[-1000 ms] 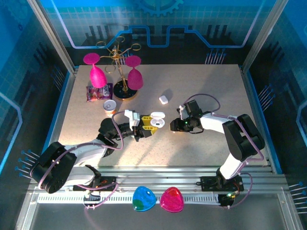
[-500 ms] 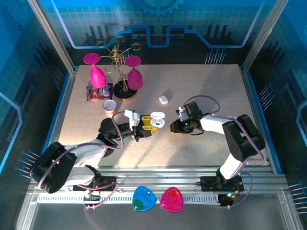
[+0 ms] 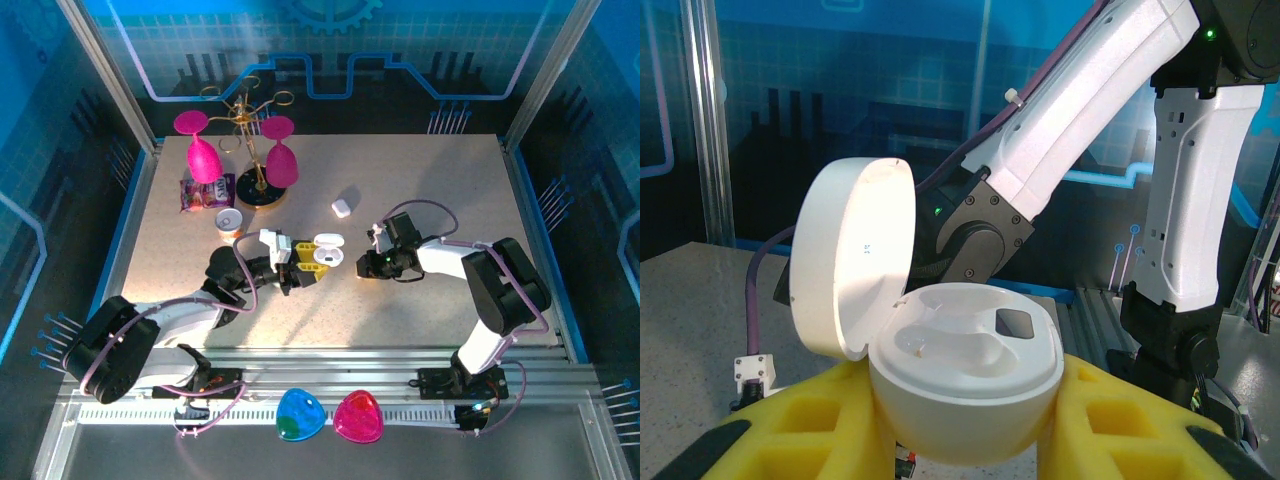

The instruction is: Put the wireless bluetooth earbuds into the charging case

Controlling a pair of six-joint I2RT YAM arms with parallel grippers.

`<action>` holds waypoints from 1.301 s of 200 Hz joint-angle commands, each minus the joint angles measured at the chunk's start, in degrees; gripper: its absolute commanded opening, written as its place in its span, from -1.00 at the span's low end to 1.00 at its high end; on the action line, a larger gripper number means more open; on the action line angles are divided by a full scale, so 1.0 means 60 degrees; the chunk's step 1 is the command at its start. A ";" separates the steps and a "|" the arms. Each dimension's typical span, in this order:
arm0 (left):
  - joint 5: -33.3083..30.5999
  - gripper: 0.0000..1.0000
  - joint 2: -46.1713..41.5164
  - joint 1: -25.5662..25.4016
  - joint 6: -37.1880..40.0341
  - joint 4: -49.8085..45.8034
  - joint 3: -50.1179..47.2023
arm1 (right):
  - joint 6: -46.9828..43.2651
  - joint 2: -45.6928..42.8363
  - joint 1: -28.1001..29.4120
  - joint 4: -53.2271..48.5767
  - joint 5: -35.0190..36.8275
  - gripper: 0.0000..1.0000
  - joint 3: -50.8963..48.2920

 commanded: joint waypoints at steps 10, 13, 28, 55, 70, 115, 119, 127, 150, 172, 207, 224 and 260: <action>-0.0007 -0.55 0.0058 0.0048 0.0069 0.0414 -0.0009 | 0.0070 -0.0191 0.0107 -0.0128 0.0093 -0.50 -0.0059; -0.0007 -0.56 0.0063 0.0049 0.0068 0.0434 -0.0009 | 0.0077 -0.0202 0.0107 -0.0128 0.0104 -0.48 -0.0048; -0.0007 -0.55 0.0103 0.0048 0.0026 0.0513 -0.0007 | 0.0087 -0.0156 0.0105 -0.0088 0.0108 -0.44 -0.0034; 0.0001 -0.55 0.0137 0.0048 -0.0045 0.0577 0.0006 | 0.0164 -0.0017 0.0099 0.0016 0.0109 -0.51 0.0026; 0.0008 -0.55 0.0123 0.0051 -0.0046 0.0575 -0.0007 | 0.0186 -0.0008 0.0121 0.0033 0.0108 -0.54 0.0027; -0.0035 -0.56 0.0128 0.0055 -0.0001 0.0576 -0.0043 | 0.0379 -0.0502 0.0217 -0.0186 0.0636 -0.59 -0.0103; -0.0043 -0.55 0.0136 0.0048 0.0008 0.0577 -0.0046 | 0.0458 -0.0623 0.0240 -0.0252 0.0878 -0.62 -0.0131; -0.0052 -0.55 0.0150 0.0048 0.0008 0.0609 -0.0049 | 0.0685 -0.0900 0.0336 -0.0427 0.1501 -0.66 -0.0182; -0.0065 -0.55 0.0209 0.0055 0.0039 0.0634 -0.0026 | 0.1463 -0.1735 0.0742 -0.1096 0.3223 -0.63 -0.0280; -0.0065 -0.55 0.0233 0.0049 0.0067 0.0650 -0.0009 | 0.2069 -0.2375 0.1300 -0.2123 0.5184 -0.64 -0.0094; -0.0050 -0.55 0.0181 0.0051 0.0133 0.0592 0.0020 | 0.2793 -0.2855 0.2148 -0.3624 0.7568 -0.66 0.0463; -0.0052 -0.55 0.0166 0.0049 0.0141 0.0591 0.0013 | 0.2804 -0.2929 0.2396 -0.3975 0.8096 -0.65 0.0677; -0.0149 -0.55 0.0109 0.0049 0.0265 0.0450 0.0009 | 0.3171 -0.2690 0.2695 -0.4857 0.9022 -0.69 0.1335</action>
